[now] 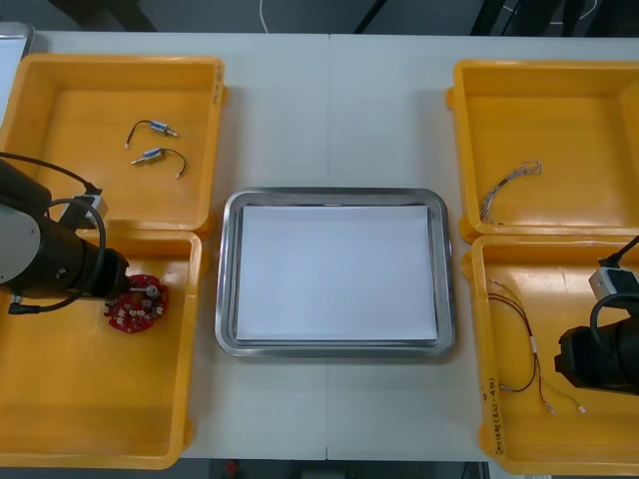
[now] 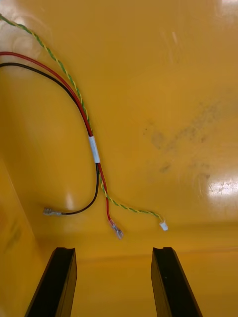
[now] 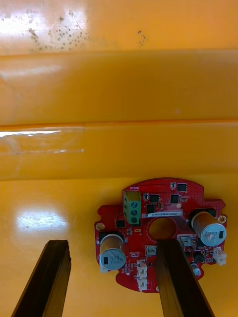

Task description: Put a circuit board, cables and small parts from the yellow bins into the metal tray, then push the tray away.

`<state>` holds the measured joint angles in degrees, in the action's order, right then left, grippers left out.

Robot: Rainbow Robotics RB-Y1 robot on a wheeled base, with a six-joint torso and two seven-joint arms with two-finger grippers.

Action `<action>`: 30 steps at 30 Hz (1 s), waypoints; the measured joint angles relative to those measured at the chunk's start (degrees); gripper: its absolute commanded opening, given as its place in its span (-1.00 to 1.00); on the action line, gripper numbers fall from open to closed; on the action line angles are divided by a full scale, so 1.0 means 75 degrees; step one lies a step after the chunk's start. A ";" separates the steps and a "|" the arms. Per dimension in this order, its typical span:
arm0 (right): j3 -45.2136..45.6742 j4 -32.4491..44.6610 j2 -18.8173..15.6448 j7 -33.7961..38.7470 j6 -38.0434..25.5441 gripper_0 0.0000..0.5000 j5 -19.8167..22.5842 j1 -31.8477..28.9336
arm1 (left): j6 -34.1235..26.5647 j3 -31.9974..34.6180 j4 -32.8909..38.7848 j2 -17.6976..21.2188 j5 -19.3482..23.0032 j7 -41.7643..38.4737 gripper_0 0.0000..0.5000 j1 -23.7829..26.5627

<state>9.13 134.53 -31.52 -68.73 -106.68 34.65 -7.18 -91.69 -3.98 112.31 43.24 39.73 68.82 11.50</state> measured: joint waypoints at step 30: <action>-0.1049 -0.1122 0.0004 0.0000 0.1920 0.73 -0.0945 0.0000 | 0.0865 -0.0302 -0.0470 -0.0012 -0.0283 -0.0375 1.00 -0.0259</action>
<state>1.26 126.12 -31.49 -68.72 -92.28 27.57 -7.19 -85.20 -6.25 108.78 43.15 37.61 66.01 9.56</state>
